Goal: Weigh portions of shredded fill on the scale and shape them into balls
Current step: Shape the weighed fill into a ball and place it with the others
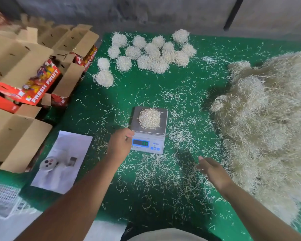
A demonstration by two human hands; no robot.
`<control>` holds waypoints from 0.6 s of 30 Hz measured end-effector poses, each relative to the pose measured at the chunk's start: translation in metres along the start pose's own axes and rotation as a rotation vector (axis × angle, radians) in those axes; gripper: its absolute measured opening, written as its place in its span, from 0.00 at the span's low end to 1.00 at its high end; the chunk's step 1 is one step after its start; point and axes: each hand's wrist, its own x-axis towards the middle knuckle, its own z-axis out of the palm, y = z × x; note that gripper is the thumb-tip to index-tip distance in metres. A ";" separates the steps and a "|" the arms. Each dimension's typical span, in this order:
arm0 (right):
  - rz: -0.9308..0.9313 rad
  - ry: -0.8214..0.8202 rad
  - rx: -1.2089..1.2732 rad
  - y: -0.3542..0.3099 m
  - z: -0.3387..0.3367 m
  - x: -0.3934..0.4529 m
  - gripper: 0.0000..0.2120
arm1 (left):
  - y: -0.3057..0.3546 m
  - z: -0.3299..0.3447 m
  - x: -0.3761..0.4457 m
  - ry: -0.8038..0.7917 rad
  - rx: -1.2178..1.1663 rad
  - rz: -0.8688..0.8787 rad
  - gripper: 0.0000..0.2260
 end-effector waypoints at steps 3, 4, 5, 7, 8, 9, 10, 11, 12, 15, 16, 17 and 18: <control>-0.005 0.008 0.035 0.006 -0.003 -0.005 0.22 | 0.004 0.001 -0.008 0.016 -0.028 -0.004 0.11; -0.002 0.009 0.051 0.007 -0.004 -0.007 0.20 | 0.005 0.000 -0.010 0.020 -0.030 -0.007 0.11; -0.001 0.010 0.061 0.007 -0.004 -0.008 0.18 | 0.007 -0.001 -0.012 0.022 -0.023 -0.003 0.11; -0.008 0.016 0.063 0.007 -0.004 -0.009 0.15 | 0.008 -0.003 -0.013 0.021 -0.005 0.002 0.11; -0.011 0.020 0.062 0.006 -0.003 -0.010 0.14 | 0.009 -0.004 -0.013 0.019 -0.003 -0.005 0.10; -0.014 0.023 0.061 0.006 -0.003 -0.011 0.14 | 0.010 -0.004 -0.013 0.016 -0.005 -0.015 0.10; -0.016 0.023 0.058 0.005 -0.002 -0.011 0.15 | 0.011 -0.005 -0.012 0.011 -0.009 -0.022 0.10; -0.021 0.020 0.054 0.005 -0.001 -0.012 0.15 | 0.011 -0.005 -0.011 0.006 -0.009 -0.022 0.10; -0.025 0.016 0.048 0.005 0.000 -0.013 0.15 | 0.011 -0.005 -0.010 -0.001 -0.004 -0.021 0.10; -0.027 0.022 0.027 0.005 0.003 -0.014 0.19 | 0.010 -0.006 -0.008 -0.004 -0.014 -0.033 0.10; -0.025 0.026 0.025 0.005 0.003 -0.014 0.20 | 0.009 -0.005 -0.007 -0.001 -0.021 -0.038 0.10; -0.021 0.026 0.031 0.005 0.004 -0.014 0.19 | 0.007 -0.004 -0.006 -0.001 -0.024 -0.044 0.10; -0.012 0.026 0.038 0.005 0.004 -0.014 0.19 | 0.005 -0.004 -0.005 -0.001 -0.023 -0.048 0.10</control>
